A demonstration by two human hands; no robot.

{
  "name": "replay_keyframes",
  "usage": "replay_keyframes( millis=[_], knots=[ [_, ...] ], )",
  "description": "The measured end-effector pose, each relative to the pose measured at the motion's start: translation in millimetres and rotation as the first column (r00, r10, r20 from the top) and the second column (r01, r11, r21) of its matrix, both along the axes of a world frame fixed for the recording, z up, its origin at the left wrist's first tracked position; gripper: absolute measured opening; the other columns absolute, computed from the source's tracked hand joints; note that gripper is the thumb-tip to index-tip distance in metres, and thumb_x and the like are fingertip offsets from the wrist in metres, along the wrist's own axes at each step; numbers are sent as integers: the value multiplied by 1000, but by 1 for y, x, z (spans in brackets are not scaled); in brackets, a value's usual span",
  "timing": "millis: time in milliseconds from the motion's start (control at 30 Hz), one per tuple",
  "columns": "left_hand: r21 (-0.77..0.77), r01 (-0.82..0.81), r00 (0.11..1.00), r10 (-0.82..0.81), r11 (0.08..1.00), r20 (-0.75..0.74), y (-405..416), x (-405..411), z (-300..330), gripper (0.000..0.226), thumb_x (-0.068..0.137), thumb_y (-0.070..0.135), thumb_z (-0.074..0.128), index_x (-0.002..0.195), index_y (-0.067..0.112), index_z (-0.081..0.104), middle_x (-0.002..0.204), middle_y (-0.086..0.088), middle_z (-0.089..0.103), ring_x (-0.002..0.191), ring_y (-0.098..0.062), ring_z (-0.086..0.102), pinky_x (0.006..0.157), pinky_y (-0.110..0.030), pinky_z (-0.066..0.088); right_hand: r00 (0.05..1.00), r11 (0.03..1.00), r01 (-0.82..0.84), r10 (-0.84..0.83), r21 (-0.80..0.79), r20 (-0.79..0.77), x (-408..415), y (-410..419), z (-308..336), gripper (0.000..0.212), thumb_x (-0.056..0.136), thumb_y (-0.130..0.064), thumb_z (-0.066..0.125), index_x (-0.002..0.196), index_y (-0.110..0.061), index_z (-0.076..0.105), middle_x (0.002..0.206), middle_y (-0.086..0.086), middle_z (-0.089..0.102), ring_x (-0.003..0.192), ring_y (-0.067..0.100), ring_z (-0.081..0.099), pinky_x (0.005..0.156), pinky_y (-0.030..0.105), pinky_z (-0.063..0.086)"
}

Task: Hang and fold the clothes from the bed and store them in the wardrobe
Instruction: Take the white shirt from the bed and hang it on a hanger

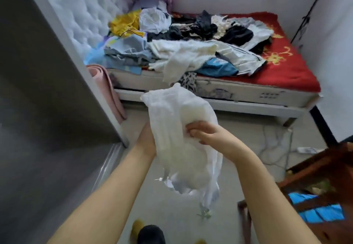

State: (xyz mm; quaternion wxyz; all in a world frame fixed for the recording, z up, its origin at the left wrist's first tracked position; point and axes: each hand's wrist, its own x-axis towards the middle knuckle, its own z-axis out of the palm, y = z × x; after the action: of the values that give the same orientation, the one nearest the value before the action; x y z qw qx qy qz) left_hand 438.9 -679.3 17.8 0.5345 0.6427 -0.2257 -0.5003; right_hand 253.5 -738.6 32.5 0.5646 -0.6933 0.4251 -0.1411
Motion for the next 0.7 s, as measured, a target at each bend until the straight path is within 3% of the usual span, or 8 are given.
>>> replay_keyframes(
  millis=[133,233,333,400,467,567,600,700],
  knots=[
    [-147,154,987,-158,977,-10,7,36,10,45,102,6,35,77,6,72,61,-2,67,57,-12,66,54,-20,53,972,988,66,-96,143,214,44,-9,-3,50,91,-50,56,136,-33,44,125,-6,61,117,11,59,94,37,53],
    [-183,148,983,-166,972,-84,10,66,4,44,99,-11,29,82,1,68,62,1,66,57,-4,65,56,-16,52,923,962,-57,-52,269,381,84,-15,2,64,88,-59,57,144,-35,35,130,-4,61,117,16,61,92,44,55],
    [-168,129,987,-144,977,-77,7,96,7,61,102,-3,31,57,15,68,52,6,63,49,-1,60,49,-14,49,931,974,-128,52,188,360,125,-12,11,47,86,-32,63,132,-28,53,105,-5,72,89,11,68,70,27,57],
    [-198,99,993,-109,975,-41,5,120,13,48,99,-4,39,65,12,69,58,7,62,53,-2,59,53,-16,49,933,985,-110,57,130,355,150,-13,18,29,81,-14,60,108,-21,68,85,-3,73,74,12,67,60,23,52],
    [-224,25,998,-36,974,-47,5,145,16,38,100,-7,32,77,-7,62,57,6,60,51,-1,58,52,-15,48,953,993,30,-63,114,298,176,-16,22,24,85,-11,58,101,-22,71,74,2,69,78,18,66,63,27,49],
    [-293,26,995,-53,956,-85,16,177,25,45,99,-4,36,69,12,65,59,3,63,55,-8,63,53,-18,51,934,955,274,-292,111,207,211,-26,18,33,99,-2,43,129,1,54,96,17,65,96,25,56,80,36,41],
    [-289,4,996,-30,957,-83,20,189,27,38,99,-2,38,74,11,63,63,1,64,59,-10,64,55,-20,52,922,945,297,-322,138,218,222,-27,15,33,99,0,41,130,5,52,100,14,65,91,21,55,84,36,41],
    [-256,-122,986,88,959,-141,28,217,34,20,99,3,43,92,2,61,81,-10,65,75,-22,63,68,-26,55,869,909,336,-401,248,290,252,-24,17,33,98,-4,41,128,5,53,83,-2,59,75,13,55,83,38,44]
  ],
)
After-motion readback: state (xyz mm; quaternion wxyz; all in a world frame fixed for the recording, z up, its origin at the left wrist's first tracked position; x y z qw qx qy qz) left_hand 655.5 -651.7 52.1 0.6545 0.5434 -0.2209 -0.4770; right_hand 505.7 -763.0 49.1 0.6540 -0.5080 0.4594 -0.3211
